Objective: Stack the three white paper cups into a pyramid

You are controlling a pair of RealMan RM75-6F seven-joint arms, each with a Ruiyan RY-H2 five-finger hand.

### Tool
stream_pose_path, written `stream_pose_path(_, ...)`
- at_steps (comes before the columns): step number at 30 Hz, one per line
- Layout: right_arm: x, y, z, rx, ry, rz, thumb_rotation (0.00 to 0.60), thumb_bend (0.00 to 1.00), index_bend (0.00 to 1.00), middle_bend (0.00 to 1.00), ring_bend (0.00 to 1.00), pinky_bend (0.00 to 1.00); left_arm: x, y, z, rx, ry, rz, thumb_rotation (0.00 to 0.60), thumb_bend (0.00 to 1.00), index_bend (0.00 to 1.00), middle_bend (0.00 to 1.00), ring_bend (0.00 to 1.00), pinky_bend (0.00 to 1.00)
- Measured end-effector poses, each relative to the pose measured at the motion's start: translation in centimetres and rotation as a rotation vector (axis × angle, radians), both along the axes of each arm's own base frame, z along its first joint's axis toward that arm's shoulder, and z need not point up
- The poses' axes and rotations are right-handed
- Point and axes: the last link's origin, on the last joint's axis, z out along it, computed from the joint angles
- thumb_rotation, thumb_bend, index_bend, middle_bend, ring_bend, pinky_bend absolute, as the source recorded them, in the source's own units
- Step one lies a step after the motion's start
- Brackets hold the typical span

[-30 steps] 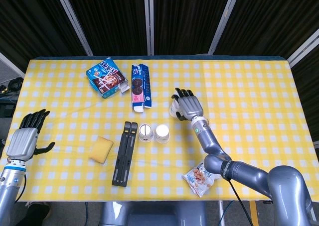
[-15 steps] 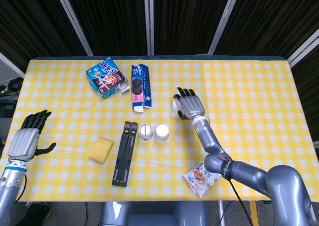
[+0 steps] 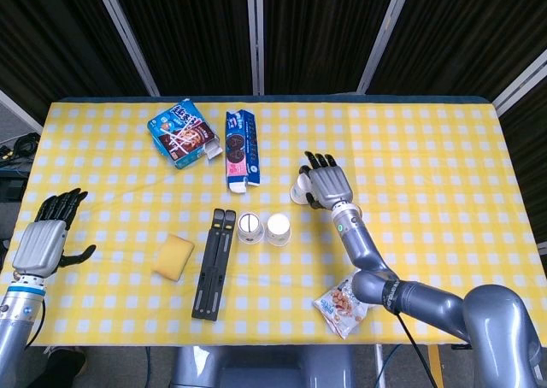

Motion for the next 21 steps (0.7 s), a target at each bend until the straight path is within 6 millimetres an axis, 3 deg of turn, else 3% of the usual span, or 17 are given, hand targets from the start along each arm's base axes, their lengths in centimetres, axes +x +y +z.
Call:
stream_pose_path(12,4.5,2.1,3.1,-0.049,-0.072,0.140,0.600,0.42,0.34,0.00,0.00,0.00,0.1,0.0,0.1,-0.004,-0.004,-0.006,0.600,0.26,0.00,0.00,0.00,0.00)
stream_pose_path(21,7.8,4.6,3.9,-0.048,-0.089,0.224,0.600,0.42,0.34,0.00,0.00,0.00,0.2,-0.2,0.4,0.002,-0.016,-0.016,0.600,0.26,0.00,0.00,0.00,0.00)
